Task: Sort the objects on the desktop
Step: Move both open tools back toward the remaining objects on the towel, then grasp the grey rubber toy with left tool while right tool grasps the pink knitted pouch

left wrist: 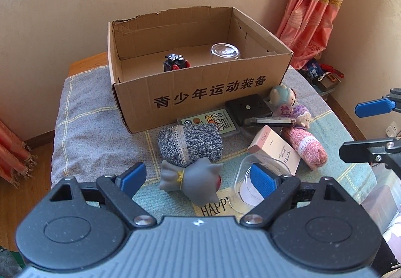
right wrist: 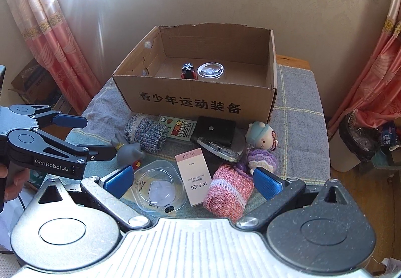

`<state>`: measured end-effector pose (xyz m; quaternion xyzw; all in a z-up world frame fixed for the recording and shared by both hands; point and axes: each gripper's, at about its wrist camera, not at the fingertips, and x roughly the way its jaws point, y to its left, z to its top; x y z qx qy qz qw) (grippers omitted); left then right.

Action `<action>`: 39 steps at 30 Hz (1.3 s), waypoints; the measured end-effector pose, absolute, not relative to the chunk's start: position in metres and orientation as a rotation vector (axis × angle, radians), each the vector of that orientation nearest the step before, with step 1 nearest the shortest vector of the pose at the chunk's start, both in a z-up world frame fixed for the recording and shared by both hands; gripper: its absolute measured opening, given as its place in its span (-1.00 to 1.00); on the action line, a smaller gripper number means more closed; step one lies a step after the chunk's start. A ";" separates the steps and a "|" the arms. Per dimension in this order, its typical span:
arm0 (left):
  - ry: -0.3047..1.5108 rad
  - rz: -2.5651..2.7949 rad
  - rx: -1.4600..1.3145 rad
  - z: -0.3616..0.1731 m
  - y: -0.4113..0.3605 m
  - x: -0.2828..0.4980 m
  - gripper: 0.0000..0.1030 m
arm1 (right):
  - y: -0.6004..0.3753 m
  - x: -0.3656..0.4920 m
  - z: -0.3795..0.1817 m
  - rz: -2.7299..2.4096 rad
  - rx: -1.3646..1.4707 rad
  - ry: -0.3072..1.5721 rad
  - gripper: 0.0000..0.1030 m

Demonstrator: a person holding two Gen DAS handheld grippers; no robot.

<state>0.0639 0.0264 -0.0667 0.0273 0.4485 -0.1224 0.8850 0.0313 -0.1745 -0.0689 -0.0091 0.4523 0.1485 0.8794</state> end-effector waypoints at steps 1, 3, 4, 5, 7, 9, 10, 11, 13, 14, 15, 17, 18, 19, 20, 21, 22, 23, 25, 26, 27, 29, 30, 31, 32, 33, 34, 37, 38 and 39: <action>0.932 -0.256 0.069 -0.069 0.026 0.063 0.75 | -0.175 0.030 -0.071 0.307 -0.017 0.948 0.99; 0.934 -0.261 0.081 -0.074 0.025 0.063 0.75 | -0.178 0.028 -0.074 0.305 -0.007 0.957 0.99; 0.936 -0.267 0.083 -0.076 0.025 0.063 0.75 | -0.179 0.027 -0.076 0.304 -0.001 0.960 0.99; 0.938 -0.273 0.083 -0.078 0.025 0.063 0.75 | -0.180 0.026 -0.077 0.302 0.003 0.962 0.99; 0.946 -0.281 0.082 -0.083 0.025 0.064 0.75 | -0.183 0.026 -0.081 0.297 0.011 0.970 0.99; 0.952 -0.286 0.080 -0.087 0.025 0.066 0.75 | -0.186 0.026 -0.086 0.291 0.019 0.982 0.99; 0.953 -0.285 0.081 -0.089 0.025 0.066 0.75 | -0.188 0.026 -0.089 0.288 0.023 0.990 0.99; 0.953 -0.286 0.084 -0.091 0.026 0.067 0.75 | -0.189 0.027 -0.092 0.284 0.026 1.000 0.99; 0.952 -0.285 0.090 -0.095 0.026 0.069 0.75 | -0.191 0.028 -0.098 0.276 0.032 1.018 0.99; 0.956 -0.283 0.091 -0.097 0.026 0.070 0.75 | -0.191 0.028 -0.101 0.274 0.035 1.024 0.99; 0.963 -0.283 0.088 -0.099 0.026 0.072 0.75 | -0.192 0.029 -0.104 0.274 0.040 1.033 0.99; 0.981 -0.284 0.069 -0.103 0.027 0.076 0.75 | -0.192 0.032 -0.109 0.274 0.049 1.046 0.99; 0.986 -0.281 0.059 -0.105 0.028 0.078 0.75 | -0.192 0.034 -0.111 0.273 0.053 1.052 0.99; 0.990 -0.276 0.049 -0.108 0.028 0.079 0.75 | -0.192 0.036 -0.113 0.271 0.058 1.057 0.99; 0.992 -0.274 0.043 -0.110 0.029 0.080 0.75 | -0.192 0.038 -0.116 0.270 0.062 1.062 0.99; 0.993 -0.273 0.040 -0.111 0.029 0.081 0.75 | -0.193 0.041 -0.118 0.267 0.069 1.069 0.99; 0.995 -0.272 0.039 -0.113 0.029 0.082 0.75 | -0.194 0.044 -0.120 0.263 0.075 1.074 0.99; 1.000 -0.272 0.040 -0.115 0.029 0.083 0.75 | -0.194 0.046 -0.122 0.260 0.081 1.080 0.99; 1.006 -0.267 0.044 -0.118 0.029 0.085 0.75 | -0.196 0.052 -0.125 0.253 0.098 1.092 0.99; 1.005 -0.264 0.046 -0.119 0.029 0.085 0.75 | -0.196 0.055 -0.126 0.250 0.107 1.097 0.99; 1.006 -0.264 0.046 -0.120 0.030 0.086 0.75 | -0.199 0.059 -0.128 0.244 0.122 1.104 0.99; 1.016 -0.270 0.043 -0.122 0.030 0.089 0.75 | -0.204 0.064 -0.132 0.237 0.161 1.117 0.99; 1.018 -0.270 0.042 -0.123 0.030 0.090 0.75 | -0.207 0.067 -0.133 0.234 0.187 1.124 0.99; 1.018 -0.268 0.040 -0.123 0.030 0.091 0.75 | -0.211 0.070 -0.136 0.231 0.218 1.131 0.99; 1.017 -0.268 0.039 -0.124 0.031 0.091 0.75 | -0.214 0.073 -0.138 0.227 0.251 1.139 0.99; 1.017 -0.269 0.040 -0.124 0.031 0.092 0.75 | -0.218 0.076 -0.141 0.227 0.283 1.151 0.99; 1.018 -0.269 0.041 -0.125 0.031 0.093 0.75 | -0.221 0.078 -0.144 0.225 0.310 1.160 0.99; 1.025 -0.267 0.043 -0.127 0.031 0.094 0.75 | -0.229 0.082 -0.154 0.217 0.386 1.193 0.94; 1.027 -0.268 0.041 -0.127 0.032 0.094 0.75 | -0.230 0.083 -0.156 0.217 0.403 1.202 0.89; 1.028 -0.269 0.039 -0.128 0.032 0.094 0.75 | -0.231 0.083 -0.158 0.215 0.416 1.207 0.85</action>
